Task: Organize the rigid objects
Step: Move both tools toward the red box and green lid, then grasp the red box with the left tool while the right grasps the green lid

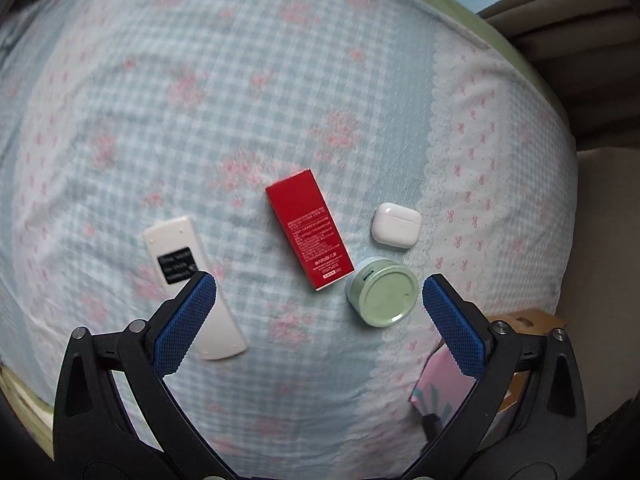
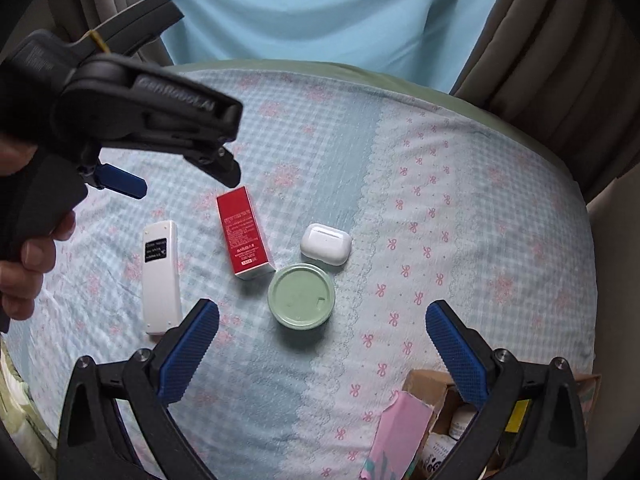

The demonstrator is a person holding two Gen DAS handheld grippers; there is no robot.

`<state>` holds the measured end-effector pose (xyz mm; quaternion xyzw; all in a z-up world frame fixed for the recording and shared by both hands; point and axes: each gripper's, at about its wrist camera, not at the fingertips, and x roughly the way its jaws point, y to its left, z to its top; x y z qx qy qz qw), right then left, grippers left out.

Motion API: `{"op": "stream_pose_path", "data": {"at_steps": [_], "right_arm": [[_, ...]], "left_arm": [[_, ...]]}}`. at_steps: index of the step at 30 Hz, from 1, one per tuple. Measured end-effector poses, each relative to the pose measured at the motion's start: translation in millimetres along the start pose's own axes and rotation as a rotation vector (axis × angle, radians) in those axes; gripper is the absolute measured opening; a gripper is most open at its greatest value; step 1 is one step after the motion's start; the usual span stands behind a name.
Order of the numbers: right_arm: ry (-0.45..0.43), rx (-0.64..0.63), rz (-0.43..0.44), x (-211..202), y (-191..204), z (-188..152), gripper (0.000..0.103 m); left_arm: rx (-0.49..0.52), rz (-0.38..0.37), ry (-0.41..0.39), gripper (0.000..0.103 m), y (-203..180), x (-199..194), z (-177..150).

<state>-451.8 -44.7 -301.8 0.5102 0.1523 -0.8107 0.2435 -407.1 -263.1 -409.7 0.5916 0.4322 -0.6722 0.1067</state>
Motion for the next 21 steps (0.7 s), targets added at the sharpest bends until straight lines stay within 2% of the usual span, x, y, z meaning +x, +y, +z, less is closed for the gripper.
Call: {"op": "stream_pose_path", "data": {"at_steps": [5, 10, 12, 17, 21], "right_arm": [[0.078, -0.077, 0.010, 56, 8, -8, 0.103], [0.174, -0.129, 0.025, 106, 16, -13, 0.103], [0.199, -0.134, 0.033, 121, 16, -13, 0.103], [0.238, -0.128, 0.058, 146, 13, -12, 0.103], [0.242, -0.114, 0.078, 154, 9, -11, 0.103]], "left_arm": [[-0.155, -0.032, 0.108, 0.101, 17, 57, 16], [-0.211, -0.024, 0.161, 0.096, 17, 92, 29], [-0.214, -0.009, 0.174, 0.090, 14, 104, 30], [-0.180, 0.023, 0.162, 0.062, 2, 120, 25], [-0.135, 0.080, 0.130, 0.051, -7, 124, 16]]}}
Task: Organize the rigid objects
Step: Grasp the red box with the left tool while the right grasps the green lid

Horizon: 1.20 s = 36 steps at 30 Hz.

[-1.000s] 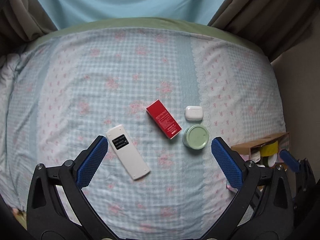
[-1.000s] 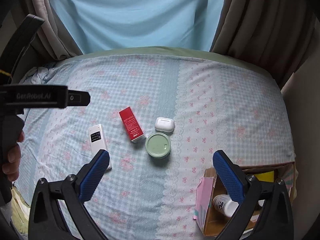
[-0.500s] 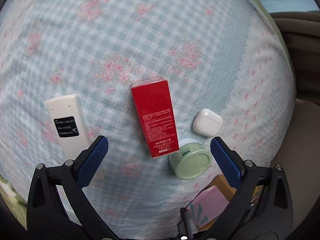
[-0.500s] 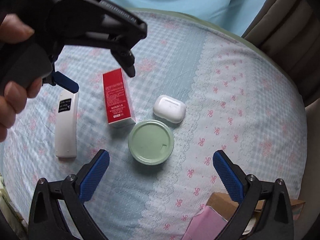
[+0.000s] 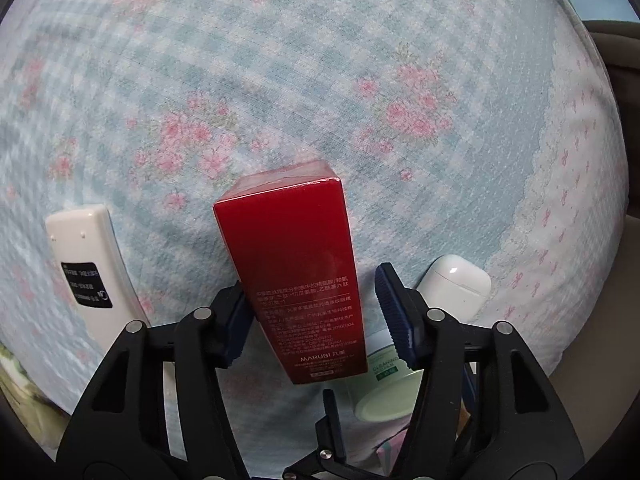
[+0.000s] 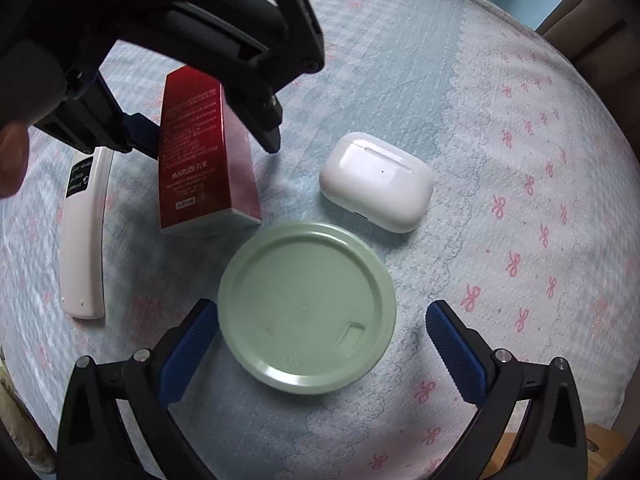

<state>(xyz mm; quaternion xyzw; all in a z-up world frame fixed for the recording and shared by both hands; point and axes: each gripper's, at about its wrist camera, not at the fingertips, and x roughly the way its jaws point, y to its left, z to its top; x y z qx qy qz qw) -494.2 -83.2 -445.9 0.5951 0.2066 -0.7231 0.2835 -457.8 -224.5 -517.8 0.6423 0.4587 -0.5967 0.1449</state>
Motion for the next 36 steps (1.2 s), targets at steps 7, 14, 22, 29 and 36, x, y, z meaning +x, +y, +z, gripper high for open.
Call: {"op": "stream_pose_path", "data": {"at_steps": [7, 14, 22, 29, 36], "right_arm": [[0.015, 0.005, 0.021, 4, 1, 1, 0.071], [0.007, 0.023, 0.006, -1, 3, -2, 0.067], [-0.011, 0.063, 0.017, -15, -1, -12, 0.066], [-0.046, 0.125, 0.036, -39, -7, -20, 0.066], [-0.107, 0.203, 0.044, -85, -15, -32, 0.066]], "left_arm": [[0.055, 0.022, -0.044, 0.043, -7, 0, -15], [0.147, 0.025, -0.062, 0.041, -15, -6, -28], [0.194, 0.030, -0.094, 0.041, -10, -24, -45], [0.192, 0.014, -0.121, 0.041, 8, -47, -64], [0.151, -0.018, -0.207, 0.041, 19, -99, -89]]}}
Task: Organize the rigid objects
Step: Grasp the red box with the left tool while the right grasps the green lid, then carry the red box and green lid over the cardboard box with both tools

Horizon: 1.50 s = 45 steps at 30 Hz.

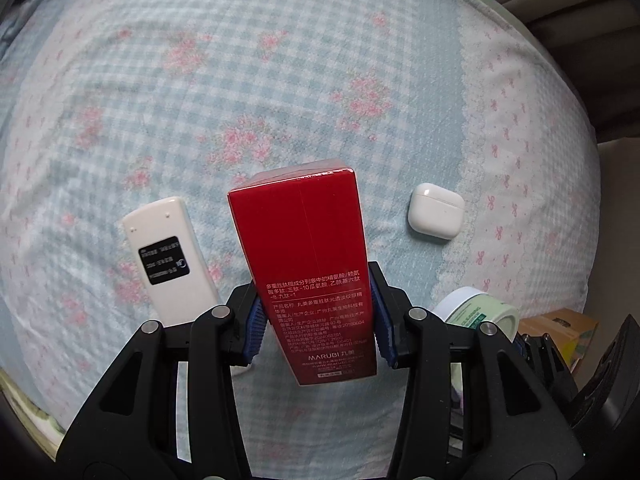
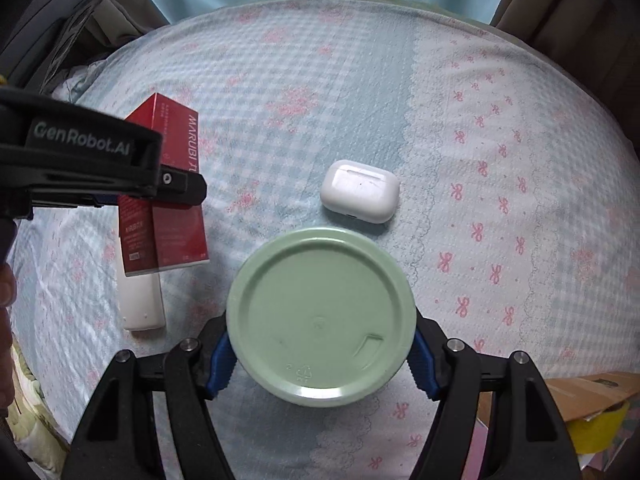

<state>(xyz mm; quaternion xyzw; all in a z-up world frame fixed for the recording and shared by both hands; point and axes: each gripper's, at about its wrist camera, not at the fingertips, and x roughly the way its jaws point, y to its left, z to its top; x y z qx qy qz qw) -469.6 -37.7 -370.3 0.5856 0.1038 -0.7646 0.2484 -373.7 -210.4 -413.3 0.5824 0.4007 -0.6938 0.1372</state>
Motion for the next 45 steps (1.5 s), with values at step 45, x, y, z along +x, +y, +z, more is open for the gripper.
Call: {"op": "stream_pose_path", "data": {"at_steps": [45], "right_arm": [[-0.090, 0.352, -0.074, -261, -253, -208, 0.066]], "left_arm": [[0.264, -0.148, -0.078, 0.041, -304, -92, -230]]}}
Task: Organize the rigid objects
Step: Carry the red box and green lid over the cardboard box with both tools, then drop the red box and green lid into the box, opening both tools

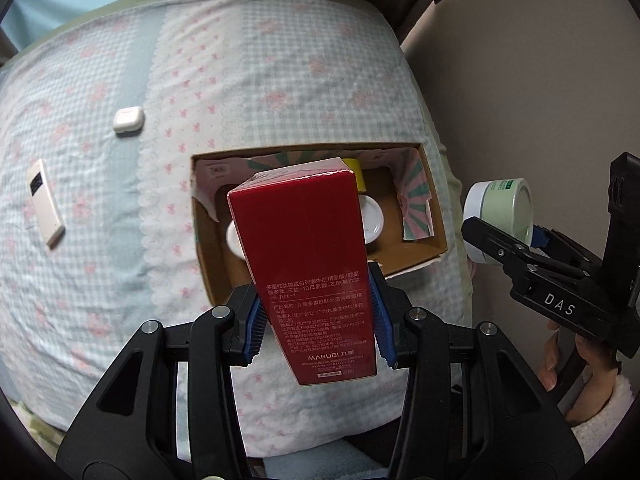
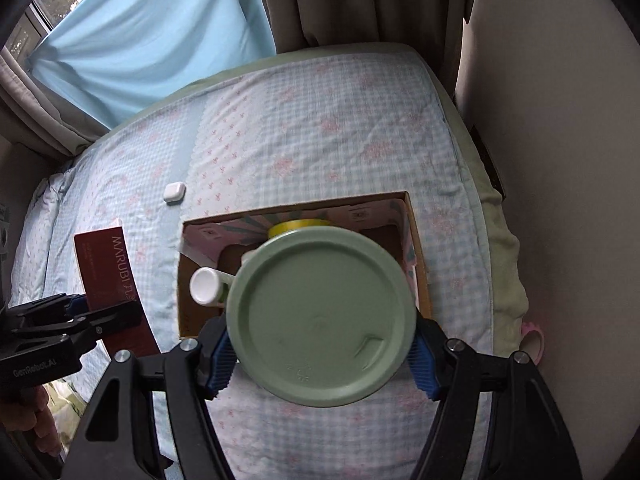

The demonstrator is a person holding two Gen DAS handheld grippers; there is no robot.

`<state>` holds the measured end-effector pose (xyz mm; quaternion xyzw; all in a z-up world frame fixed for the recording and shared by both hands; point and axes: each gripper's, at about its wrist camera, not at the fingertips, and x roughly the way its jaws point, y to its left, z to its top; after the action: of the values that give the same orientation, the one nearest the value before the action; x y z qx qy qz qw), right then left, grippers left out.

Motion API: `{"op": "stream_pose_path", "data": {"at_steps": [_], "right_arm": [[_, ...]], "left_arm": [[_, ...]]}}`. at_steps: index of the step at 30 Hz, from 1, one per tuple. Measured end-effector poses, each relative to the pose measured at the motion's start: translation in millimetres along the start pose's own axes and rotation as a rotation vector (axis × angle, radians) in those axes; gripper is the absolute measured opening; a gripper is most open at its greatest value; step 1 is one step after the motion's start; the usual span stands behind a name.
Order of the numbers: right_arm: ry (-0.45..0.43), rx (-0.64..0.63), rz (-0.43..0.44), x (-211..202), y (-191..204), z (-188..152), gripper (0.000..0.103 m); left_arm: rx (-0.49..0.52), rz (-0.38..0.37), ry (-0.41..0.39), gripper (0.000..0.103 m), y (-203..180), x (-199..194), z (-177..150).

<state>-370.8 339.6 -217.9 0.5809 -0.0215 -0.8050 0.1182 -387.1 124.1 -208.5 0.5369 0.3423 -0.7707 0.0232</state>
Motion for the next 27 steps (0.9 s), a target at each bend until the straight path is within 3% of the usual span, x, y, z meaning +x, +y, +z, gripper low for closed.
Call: {"op": "stream_pose_path", "data": {"at_steps": [6, 9, 16, 21, 22, 23, 24, 25, 27], "right_arm": [[0.081, -0.066, -0.013, 52, -32, -1, 0.066], [0.098, -0.165, -0.071, 75, -30, -8, 0.066], [0.094, -0.366, -0.138, 115, -25, -24, 0.066], [0.073, -0.426, -0.126, 121, -26, -26, 0.067], [0.085, -0.432, -0.124, 123, -28, -27, 0.067], [0.104, -0.433, -0.113, 125, -31, -27, 0.077], [0.119, -0.432, -0.075, 124, -34, -26, 0.087], [0.139, -0.428, -0.014, 123, -36, -26, 0.103], [0.144, -0.409, 0.033, 117, -42, -25, 0.103]], "left_arm": [[0.020, 0.054, 0.039, 0.041, -31, 64, 12], [0.040, 0.092, 0.063, 0.041, -30, 92, 20], [0.095, 0.160, 0.129, 0.041, -22, 146, 29], [0.160, 0.177, 0.161, 0.042, -24, 161, 27], [0.161, 0.173, 0.160, 0.044, -24, 161, 28], [0.155, 0.172, 0.153, 0.061, -23, 159, 29], [0.158, 0.174, 0.140, 0.100, -23, 155, 28], [0.166, 0.175, 0.114, 0.100, -23, 148, 28], [0.180, 0.183, 0.079, 0.103, -22, 140, 26]]}}
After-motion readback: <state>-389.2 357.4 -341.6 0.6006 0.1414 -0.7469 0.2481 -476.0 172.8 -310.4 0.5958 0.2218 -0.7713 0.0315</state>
